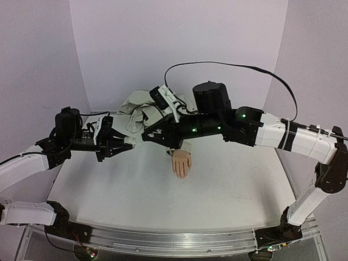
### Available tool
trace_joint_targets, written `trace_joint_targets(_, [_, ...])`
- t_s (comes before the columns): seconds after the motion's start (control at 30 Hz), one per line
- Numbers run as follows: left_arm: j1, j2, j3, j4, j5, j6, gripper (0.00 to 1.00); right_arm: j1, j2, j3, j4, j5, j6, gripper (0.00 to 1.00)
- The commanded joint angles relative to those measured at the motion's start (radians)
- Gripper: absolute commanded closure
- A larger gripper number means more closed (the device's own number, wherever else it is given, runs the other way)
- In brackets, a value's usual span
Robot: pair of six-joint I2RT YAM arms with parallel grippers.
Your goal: Paint the nails
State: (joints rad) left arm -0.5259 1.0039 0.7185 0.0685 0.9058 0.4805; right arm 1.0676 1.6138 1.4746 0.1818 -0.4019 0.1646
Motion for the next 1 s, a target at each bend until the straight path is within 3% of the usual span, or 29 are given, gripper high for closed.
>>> trace_joint_targets(0.0, [-0.006,0.001,0.012,0.018,0.0,0.03,1.0,0.021,-0.002,0.081,0.019,0.01,-0.023,1.0])
trace_joint_targets(0.97, [-0.017,0.004,0.039,-0.062,-0.02,0.076,1.0,0.038,0.117,0.217,-0.085,0.077,-0.09,1.0])
